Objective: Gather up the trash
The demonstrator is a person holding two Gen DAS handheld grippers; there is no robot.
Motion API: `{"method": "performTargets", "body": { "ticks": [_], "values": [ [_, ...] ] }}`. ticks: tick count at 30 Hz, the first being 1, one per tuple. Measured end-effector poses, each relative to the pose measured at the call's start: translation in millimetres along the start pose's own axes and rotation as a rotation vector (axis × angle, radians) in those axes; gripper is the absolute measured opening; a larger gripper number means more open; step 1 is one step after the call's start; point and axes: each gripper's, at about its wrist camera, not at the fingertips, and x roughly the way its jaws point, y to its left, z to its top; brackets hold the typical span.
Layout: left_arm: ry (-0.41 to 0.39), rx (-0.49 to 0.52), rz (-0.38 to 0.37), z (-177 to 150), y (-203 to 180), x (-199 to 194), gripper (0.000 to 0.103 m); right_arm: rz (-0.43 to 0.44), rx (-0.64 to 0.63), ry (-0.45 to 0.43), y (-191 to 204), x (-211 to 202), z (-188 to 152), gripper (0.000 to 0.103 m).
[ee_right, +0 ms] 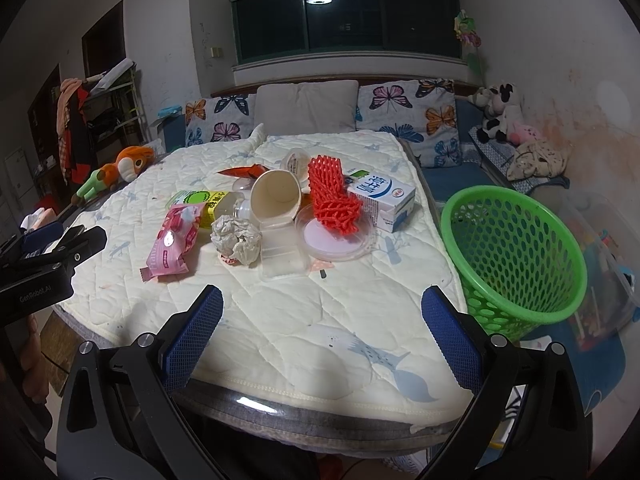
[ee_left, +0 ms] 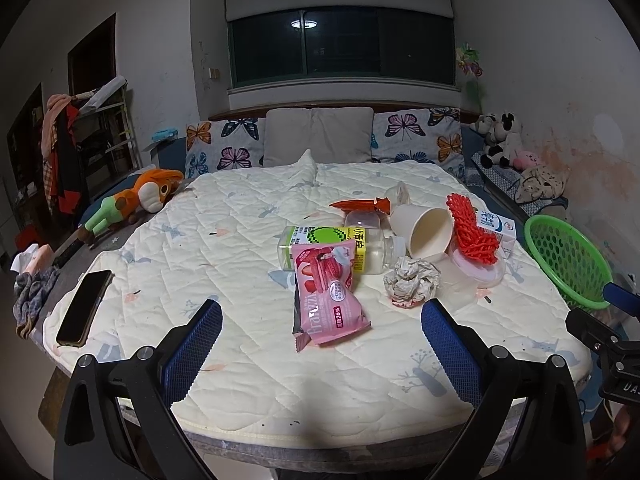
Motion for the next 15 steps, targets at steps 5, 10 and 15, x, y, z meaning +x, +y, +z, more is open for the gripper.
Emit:
{"method": "performTargets", "body": {
  "ticks": [5,10,15],
  "values": [
    [-0.003,0.007,-0.002,-3.8,-2.6,-2.9,0.097,0.000,-0.001,0.000,-0.3,-1.4,1.0,0.099],
    [-0.004,0.006,0.001,-3.8,-2.5,-2.5,0.097,0.000,0.000,0.000,0.1,-0.7,0.3,0.099],
    [-0.002,0.003,-0.002,-3.5,-4.5,-3.0,0.097,0.000,0.000,0.000,-0.3,0.1,0.6,0.099]
  ]
}}
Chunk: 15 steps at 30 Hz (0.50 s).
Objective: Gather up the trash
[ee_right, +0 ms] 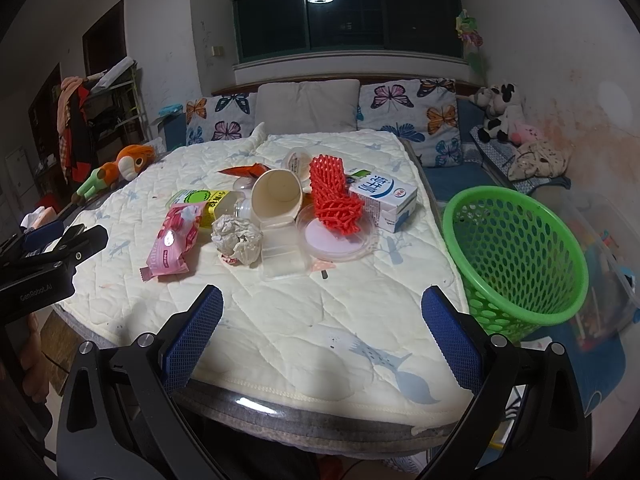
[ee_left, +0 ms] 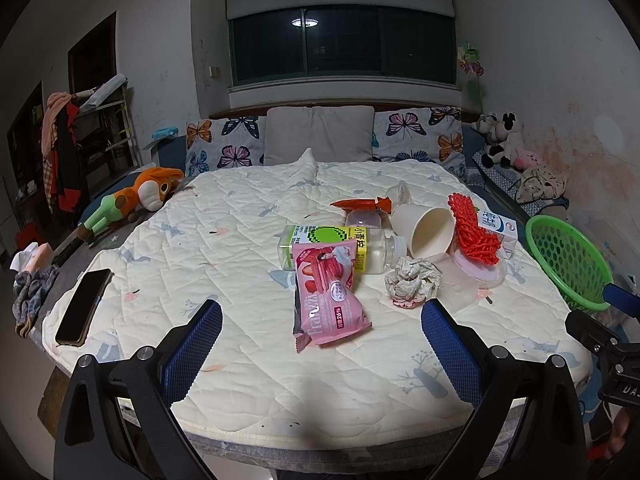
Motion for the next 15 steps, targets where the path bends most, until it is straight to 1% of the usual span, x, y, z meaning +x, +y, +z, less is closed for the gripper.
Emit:
{"method": "performTargets", "body": {
  "ticks": [15],
  "values": [
    [0.001,0.000,0.004,-0.5,-0.1,4.1,0.097,0.001,-0.001,0.003,-2.1,2.9,0.8,0.099]
  ]
}}
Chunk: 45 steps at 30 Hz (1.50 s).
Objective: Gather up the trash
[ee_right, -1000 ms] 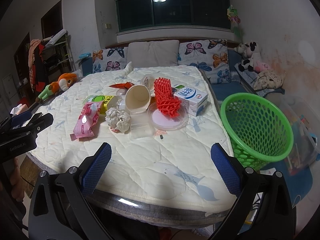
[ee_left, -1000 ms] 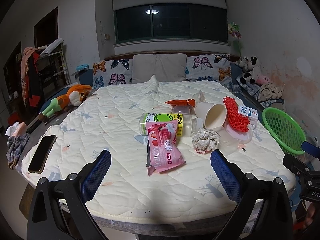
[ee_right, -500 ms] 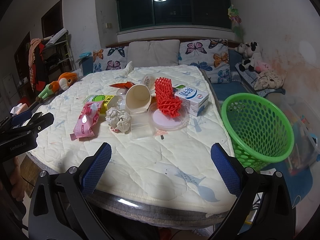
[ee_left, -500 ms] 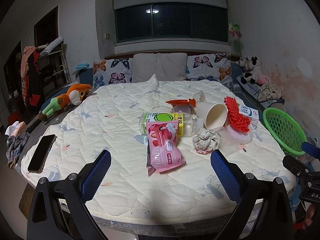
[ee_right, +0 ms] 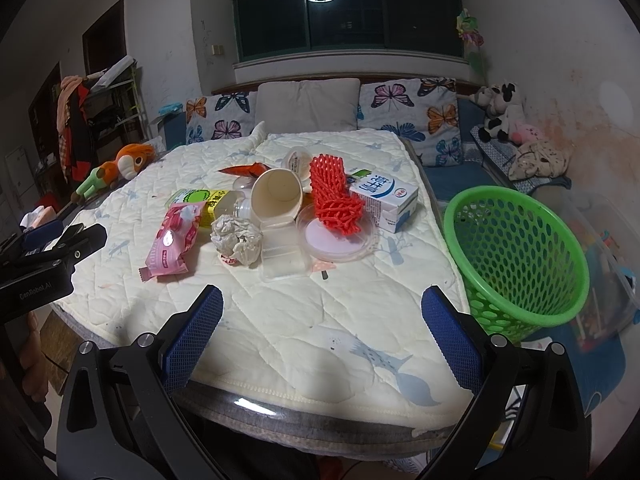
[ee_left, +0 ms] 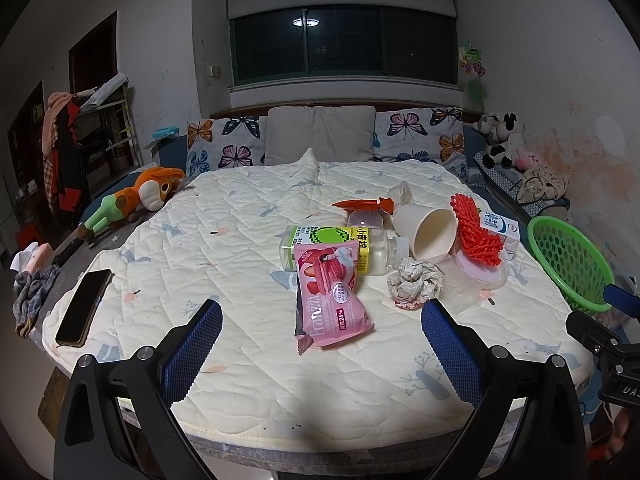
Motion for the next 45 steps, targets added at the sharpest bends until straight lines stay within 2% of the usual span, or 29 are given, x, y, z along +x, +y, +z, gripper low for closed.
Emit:
{"method": "performTargets", "body": {
  "ticks": [8,31,38,45],
  "values": [
    [0.010,-0.009,0.002,0.4,8.3,6.4,0.097,0.005,-0.005,0.008,6.7,11.8,-3.6,0.099],
    [0.083,-0.048,0.037,11.1,30.1,47.1,0.097,0.047,-0.025,0.084,4.8,59.1,15.2,0.099],
    [0.109,-0.076,0.065,9.4,46.3,58.2,0.097,0.098,-0.080,0.105,24.7,76.7,20.3,0.098],
    [0.124,-0.112,0.093,8.8,65.7,65.5,0.097,0.147,-0.165,0.120,52.4,99.0,28.7,0.092]
  ]
}}
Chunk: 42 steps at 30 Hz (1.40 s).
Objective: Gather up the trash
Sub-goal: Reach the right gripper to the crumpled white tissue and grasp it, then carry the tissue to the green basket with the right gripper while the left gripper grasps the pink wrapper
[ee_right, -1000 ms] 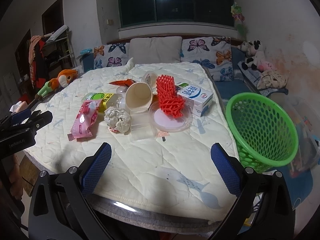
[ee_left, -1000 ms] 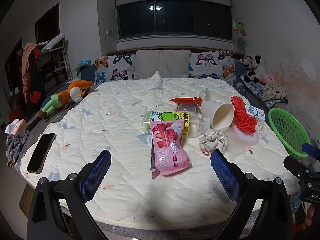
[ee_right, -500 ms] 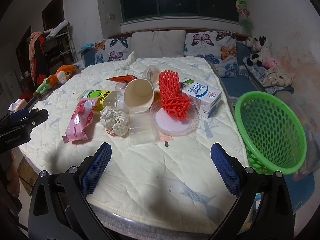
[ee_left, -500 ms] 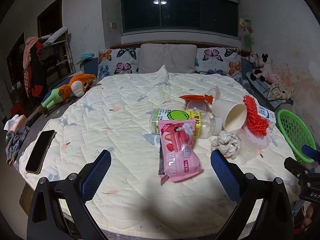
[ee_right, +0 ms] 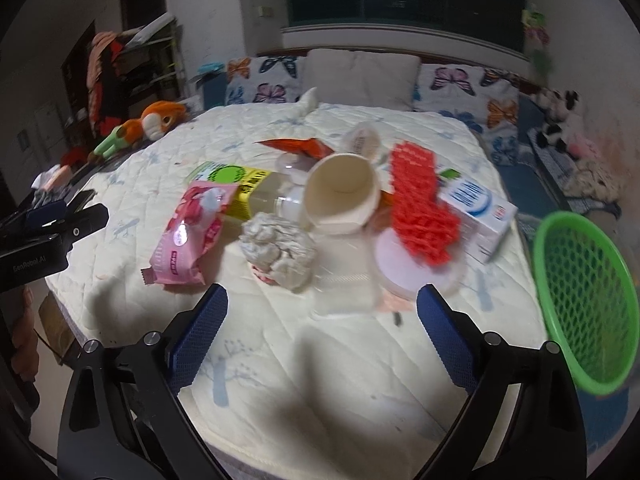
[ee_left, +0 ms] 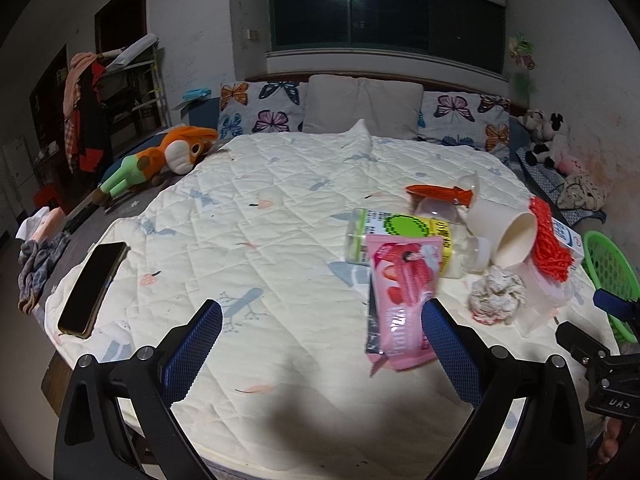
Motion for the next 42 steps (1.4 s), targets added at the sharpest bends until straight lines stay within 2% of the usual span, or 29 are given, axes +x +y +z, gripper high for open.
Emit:
{"method": "performTargets", "body": {
  "ticks": [9,17,22,24,30,42],
  "values": [
    [0.016,-0.014,0.008,0.5,11.9,10.4,0.097,0.040,-0.106,0.040,19.8,36.2,14.9,0.084],
    [0.040,-0.009,-0.007,2.2,14.1,23.5,0.097,0.025,-0.178,0.079,33.5,62.4,22.9,0.079],
    [0.048,0.004,-0.026,5.4,11.1,30.1,0.097,-0.008,-0.227,0.091,40.6,72.1,22.4,0.065],
    [0.049,0.012,-0.035,6.4,8.9,31.7,0.097,-0.021,-0.234,0.092,39.6,72.5,21.4,0.056],
    [0.064,0.034,-0.076,9.3,-1.7,40.1,0.097,-0.007,-0.203,0.077,31.7,65.4,22.9,0.049],
    [0.130,0.065,-0.198,13.3,-33.5,68.0,0.097,0.033,-0.068,0.003,1.0,18.6,25.2,0.048]
  ]
}}
